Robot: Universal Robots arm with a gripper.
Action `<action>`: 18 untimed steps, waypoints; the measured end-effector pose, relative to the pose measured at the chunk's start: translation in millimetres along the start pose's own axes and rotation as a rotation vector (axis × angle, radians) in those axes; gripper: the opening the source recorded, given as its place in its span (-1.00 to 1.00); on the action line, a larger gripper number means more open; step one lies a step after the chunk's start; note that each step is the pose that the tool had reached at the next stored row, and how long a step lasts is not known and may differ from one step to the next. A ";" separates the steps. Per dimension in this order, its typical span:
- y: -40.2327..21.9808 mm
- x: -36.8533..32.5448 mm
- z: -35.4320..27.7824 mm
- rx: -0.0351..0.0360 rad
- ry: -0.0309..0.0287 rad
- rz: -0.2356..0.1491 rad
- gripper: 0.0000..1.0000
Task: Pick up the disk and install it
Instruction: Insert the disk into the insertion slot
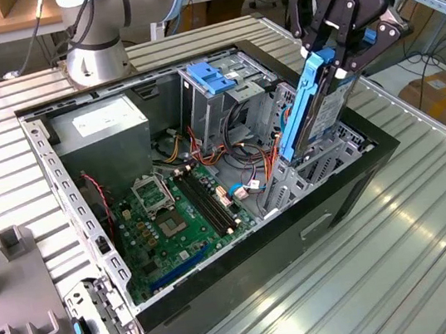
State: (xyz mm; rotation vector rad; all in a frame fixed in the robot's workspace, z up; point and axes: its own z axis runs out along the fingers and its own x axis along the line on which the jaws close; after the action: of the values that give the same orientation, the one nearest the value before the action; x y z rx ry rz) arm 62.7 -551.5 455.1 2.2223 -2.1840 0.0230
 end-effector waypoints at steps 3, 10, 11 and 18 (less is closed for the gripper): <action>-0.7 -0.1 1.1 0.0001 0.0001 0.003 -0.26; -3.2 -0.1 5.0 -0.0009 0.0007 0.018 -0.26; -3.2 -0.1 5.4 -0.0010 0.0008 0.023 -0.26; -3.8 -0.2 8.5 -0.0027 0.0019 0.037 -0.26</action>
State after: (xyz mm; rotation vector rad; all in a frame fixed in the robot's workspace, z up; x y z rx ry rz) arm 66.4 -551.5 446.6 2.1796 -2.2225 0.0229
